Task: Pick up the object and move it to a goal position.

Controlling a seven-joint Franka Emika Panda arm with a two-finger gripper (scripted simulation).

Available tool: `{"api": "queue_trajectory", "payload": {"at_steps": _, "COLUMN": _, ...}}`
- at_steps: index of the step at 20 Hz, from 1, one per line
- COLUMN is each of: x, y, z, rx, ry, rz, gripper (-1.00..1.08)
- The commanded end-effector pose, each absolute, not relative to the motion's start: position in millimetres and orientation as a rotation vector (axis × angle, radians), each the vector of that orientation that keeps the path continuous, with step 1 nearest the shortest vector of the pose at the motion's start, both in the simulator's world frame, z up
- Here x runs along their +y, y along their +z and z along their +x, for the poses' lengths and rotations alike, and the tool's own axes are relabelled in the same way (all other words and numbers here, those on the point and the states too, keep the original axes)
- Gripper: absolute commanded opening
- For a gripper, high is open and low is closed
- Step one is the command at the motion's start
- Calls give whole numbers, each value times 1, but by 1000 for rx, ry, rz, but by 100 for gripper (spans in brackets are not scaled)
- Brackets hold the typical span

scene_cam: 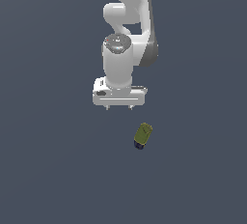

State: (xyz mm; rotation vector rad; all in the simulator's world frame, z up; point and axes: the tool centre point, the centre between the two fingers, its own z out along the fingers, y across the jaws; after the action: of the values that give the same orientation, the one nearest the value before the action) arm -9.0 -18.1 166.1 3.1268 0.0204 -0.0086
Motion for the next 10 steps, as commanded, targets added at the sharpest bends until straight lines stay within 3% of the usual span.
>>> {"api": "queue_trajectory", "payload": {"at_steps": 1, "x": -18, "y": 166, "z": -9, "rx": 20, "ry": -9, "rz": 3127, "gripper": 100}}
{"api": "queue_trajectory", "payload": {"at_steps": 10, "x": -5, "y": 152, "z": -13, "rx": 41, "ry": -25, "rz": 3113, "gripper": 100}}
